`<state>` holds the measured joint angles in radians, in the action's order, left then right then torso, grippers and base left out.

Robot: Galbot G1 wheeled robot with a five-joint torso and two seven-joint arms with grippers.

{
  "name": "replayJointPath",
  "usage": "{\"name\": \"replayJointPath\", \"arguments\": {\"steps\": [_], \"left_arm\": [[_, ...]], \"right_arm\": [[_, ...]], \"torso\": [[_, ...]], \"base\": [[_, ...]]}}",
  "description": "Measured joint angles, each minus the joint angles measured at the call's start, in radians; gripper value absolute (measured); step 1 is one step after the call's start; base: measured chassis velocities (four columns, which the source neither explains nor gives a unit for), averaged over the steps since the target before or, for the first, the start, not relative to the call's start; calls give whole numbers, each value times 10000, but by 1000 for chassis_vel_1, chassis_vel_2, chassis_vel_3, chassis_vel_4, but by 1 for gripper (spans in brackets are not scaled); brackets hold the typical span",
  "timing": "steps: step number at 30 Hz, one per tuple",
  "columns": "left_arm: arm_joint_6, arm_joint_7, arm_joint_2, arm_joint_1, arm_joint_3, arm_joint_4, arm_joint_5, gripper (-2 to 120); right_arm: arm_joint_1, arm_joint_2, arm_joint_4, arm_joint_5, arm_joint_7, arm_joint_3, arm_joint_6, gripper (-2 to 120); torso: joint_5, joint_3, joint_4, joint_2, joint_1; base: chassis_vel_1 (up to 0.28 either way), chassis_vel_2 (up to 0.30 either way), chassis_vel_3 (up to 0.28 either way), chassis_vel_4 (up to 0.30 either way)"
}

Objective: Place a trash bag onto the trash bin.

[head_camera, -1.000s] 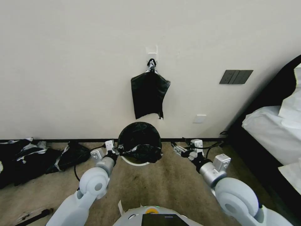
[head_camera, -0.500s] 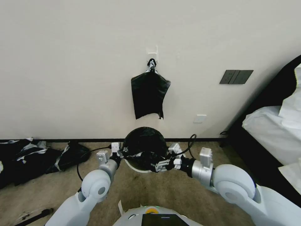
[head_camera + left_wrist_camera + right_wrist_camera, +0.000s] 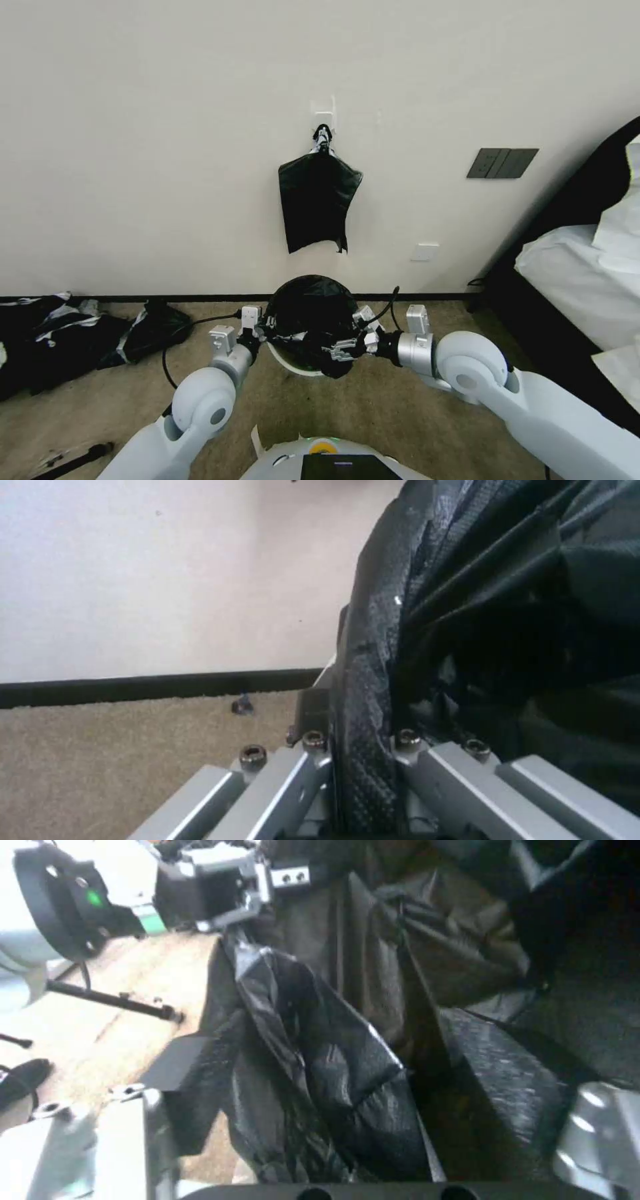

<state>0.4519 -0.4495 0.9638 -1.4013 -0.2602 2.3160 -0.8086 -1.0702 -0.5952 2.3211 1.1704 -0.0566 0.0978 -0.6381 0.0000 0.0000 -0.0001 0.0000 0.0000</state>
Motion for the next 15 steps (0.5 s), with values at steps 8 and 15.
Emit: {"name": "replayJointPath", "arguments": {"steps": [8,15], "left_arm": [[0,-58,24,-42,3,99,14,1],[4,-111,41,-55,4,153,14,1]], "right_arm": [[-46,64,50,184,-158,-29,-280,49],[-71,149,144,185,-209,-28,-337,27]], "torso": [[0,0,1,-1,0],[1,0,1,0,0]], "base": [[0,0,0,0],[0,0,0,0]]}}
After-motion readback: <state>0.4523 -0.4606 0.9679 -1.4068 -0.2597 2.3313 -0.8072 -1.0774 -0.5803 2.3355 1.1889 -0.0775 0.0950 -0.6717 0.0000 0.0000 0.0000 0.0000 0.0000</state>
